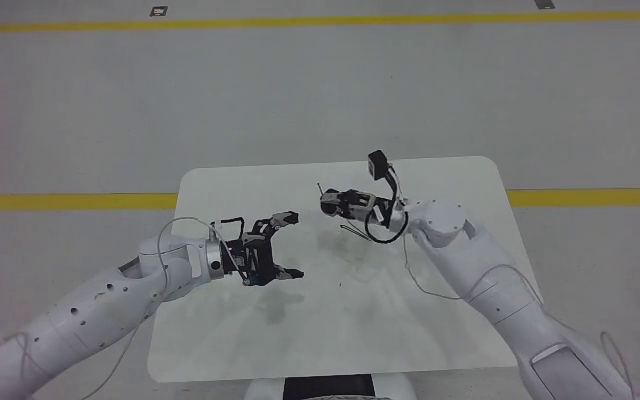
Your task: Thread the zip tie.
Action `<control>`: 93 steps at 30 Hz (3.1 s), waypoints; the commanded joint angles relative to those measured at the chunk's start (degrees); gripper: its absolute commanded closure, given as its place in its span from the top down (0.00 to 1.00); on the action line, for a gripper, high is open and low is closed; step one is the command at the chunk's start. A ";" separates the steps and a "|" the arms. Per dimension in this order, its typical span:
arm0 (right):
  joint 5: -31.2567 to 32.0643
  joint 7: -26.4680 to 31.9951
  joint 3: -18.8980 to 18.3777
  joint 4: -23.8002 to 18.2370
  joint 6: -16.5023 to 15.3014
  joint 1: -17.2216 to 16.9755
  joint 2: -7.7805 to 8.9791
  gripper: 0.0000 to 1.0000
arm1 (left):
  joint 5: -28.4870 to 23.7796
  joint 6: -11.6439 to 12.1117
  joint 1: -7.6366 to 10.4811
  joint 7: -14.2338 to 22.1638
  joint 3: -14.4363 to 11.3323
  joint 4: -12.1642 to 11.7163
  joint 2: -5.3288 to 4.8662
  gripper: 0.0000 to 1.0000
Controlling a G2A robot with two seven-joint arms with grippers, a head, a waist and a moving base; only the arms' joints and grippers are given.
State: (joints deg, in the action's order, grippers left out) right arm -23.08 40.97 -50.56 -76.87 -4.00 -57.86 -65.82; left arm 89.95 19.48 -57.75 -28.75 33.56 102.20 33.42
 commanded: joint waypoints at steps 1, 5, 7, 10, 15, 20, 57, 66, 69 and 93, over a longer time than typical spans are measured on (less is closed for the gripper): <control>3.13 -3.88 -0.62 -1.56 -1.00 -1.27 0.17 0.00 | 0.00 0.00 0.00 0.00 0.00 0.00 0.00 1.00; 8.57 -10.09 -1.99 -5.49 -2.48 -4.49 0.59 0.00 | 0.00 0.00 0.00 0.00 0.00 0.00 0.00 1.00; 10.75 -12.86 -2.85 -7.27 -3.52 -6.17 0.78 0.00 | 0.00 0.00 0.00 0.00 0.00 0.00 0.00 1.00; 14.75 -15.68 -3.63 -9.15 -4.43 -7.84 0.99 0.00 | 0.00 0.00 0.00 0.00 0.00 0.00 0.00 1.00; 20.17 -18.63 -3.98 -11.52 -5.62 -9.77 1.06 0.00 | 0.00 0.00 0.00 0.00 0.00 0.00 0.00 1.00; 20.71 -18.05 -3.94 -11.75 -5.74 -9.90 1.06 0.00 | 0.00 0.00 0.00 0.00 0.00 0.00 0.00 1.00; 5.93 6.40 -9.04 -9.54 -15.31 -12.98 2.26 0.00 | 0.00 -4.68 3.70 -0.32 -2.55 -2.30 0.24 1.00; -8.57 23.13 -7.19 -4.90 -13.72 -10.52 1.73 0.00 | 0.00 -16.14 15.04 -9.19 -17.70 -7.05 -1.10 1.00; -8.63 23.28 -7.11 -4.69 -13.62 -10.32 1.69 0.00 | 0.00 -17.80 16.52 -9.23 -19.69 -7.91 -1.06 1.00; -14.17 30.55 -3.79 -2.86 -10.24 -8.83 0.76 0.00 | 0.00 -22.74 19.41 -10.07 -23.71 -8.71 -0.17 1.00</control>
State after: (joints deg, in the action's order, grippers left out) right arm -37.24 71.52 -54.34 -79.72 -14.24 -66.68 -65.07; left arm 89.95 -3.29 -38.31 -38.85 9.81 93.47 33.26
